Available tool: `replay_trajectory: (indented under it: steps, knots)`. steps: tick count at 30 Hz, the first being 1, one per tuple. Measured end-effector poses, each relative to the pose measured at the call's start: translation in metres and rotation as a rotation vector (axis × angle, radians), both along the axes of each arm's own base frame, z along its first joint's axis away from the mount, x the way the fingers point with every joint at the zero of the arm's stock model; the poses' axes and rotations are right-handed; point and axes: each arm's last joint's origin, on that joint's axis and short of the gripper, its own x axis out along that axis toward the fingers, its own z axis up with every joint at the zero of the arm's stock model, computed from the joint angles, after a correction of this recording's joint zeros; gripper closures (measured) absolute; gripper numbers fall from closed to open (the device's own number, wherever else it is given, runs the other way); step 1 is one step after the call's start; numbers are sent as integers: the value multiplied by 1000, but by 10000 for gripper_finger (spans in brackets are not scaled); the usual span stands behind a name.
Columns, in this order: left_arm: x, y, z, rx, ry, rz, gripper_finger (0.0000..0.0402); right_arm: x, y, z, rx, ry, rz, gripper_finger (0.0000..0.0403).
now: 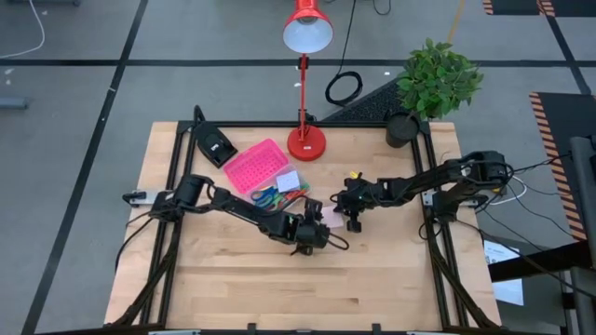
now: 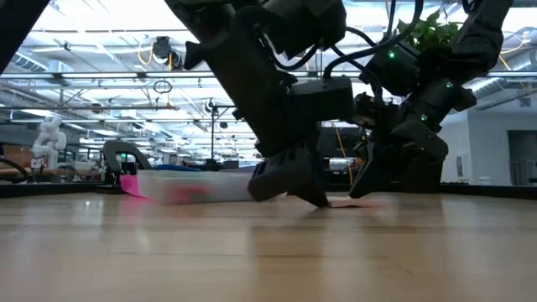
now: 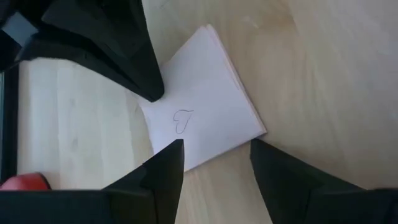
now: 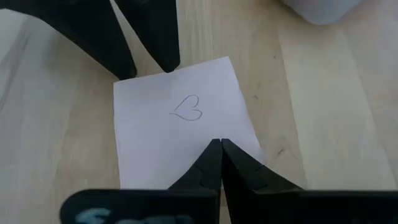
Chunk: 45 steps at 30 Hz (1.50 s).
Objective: Pack school essentials
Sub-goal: Put the pink sticky note into the pink supply box
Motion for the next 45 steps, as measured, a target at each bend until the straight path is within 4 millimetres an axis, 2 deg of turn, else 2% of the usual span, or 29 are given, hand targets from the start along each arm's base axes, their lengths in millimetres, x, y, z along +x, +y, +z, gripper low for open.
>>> replay_trajectory:
  steps: [10,23,31,39,45]
  knots:
    - [4,4,-3,49,-18,-5,211,0,0,0,3,-2,15,403]
    - [5,-5,-1,185,-69,22,211,0,0,0,4,-2,20,403]
    - [8,-5,2,198,-111,25,211,0,0,0,6,-1,21,403]
    - [9,-4,8,330,-177,151,211,0,1,0,10,-2,24,403]
    - [11,-2,8,260,-190,135,211,0,1,0,15,-2,28,403]
